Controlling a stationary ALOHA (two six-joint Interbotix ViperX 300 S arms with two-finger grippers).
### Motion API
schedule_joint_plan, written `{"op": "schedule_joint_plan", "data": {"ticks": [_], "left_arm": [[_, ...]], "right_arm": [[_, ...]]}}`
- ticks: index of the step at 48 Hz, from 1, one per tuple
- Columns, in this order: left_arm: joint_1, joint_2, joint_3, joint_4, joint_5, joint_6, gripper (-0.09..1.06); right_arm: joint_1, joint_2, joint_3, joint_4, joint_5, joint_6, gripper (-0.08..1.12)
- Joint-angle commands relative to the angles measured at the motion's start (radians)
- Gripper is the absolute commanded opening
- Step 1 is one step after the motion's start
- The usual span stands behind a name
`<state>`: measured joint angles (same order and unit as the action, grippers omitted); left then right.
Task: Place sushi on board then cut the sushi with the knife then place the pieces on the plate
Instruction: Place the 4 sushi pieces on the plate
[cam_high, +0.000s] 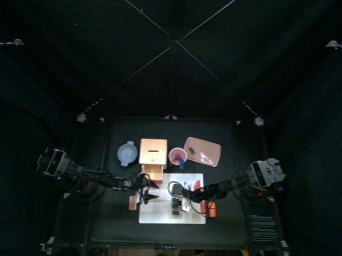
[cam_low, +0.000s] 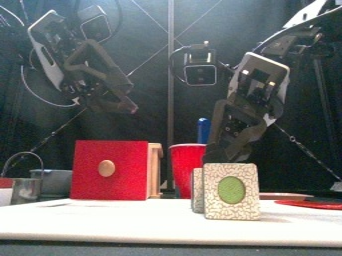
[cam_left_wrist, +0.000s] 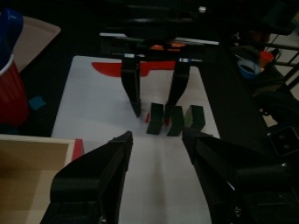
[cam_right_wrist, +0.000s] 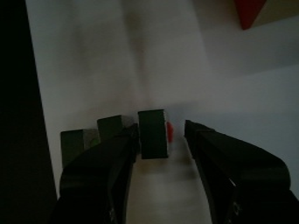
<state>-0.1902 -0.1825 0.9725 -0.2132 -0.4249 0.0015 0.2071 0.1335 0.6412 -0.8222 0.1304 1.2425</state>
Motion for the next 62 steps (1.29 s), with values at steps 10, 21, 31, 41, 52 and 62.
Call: {"op": "schedule_joint_plan", "data": {"ticks": [10, 21, 31, 41, 52, 62], "left_arm": [[-0.002, -0.003, -0.005, -0.011, -0.008, 0.000, 0.85], [-0.002, -0.003, -0.002, -0.020, -0.006, 0.000, 0.85], [-0.002, -0.002, 0.000, -0.023, -0.005, 0.000, 0.85], [-0.002, 0.006, 0.002, -0.023, -0.005, 0.000, 0.85], [-0.002, 0.012, -0.003, -0.023, -0.005, 0.002, 0.85], [0.000, 0.025, -0.006, -0.023, -0.006, 0.002, 0.85]], "right_arm": [[-0.003, -0.006, -0.021, 0.003, 0.006, 0.002, 0.65], [-0.005, -0.072, -0.029, 0.038, 0.103, 0.000, 0.61], [-0.011, -0.244, 0.049, 0.064, 0.288, 0.008, 0.61], [-0.098, -0.383, 0.150, 0.147, 0.472, 0.012, 0.61], [-0.336, -0.408, 0.215, 0.166, 0.480, 0.014, 0.61], [-0.566, -0.354, 0.204, 0.121, 0.370, 0.003, 0.61]]}}
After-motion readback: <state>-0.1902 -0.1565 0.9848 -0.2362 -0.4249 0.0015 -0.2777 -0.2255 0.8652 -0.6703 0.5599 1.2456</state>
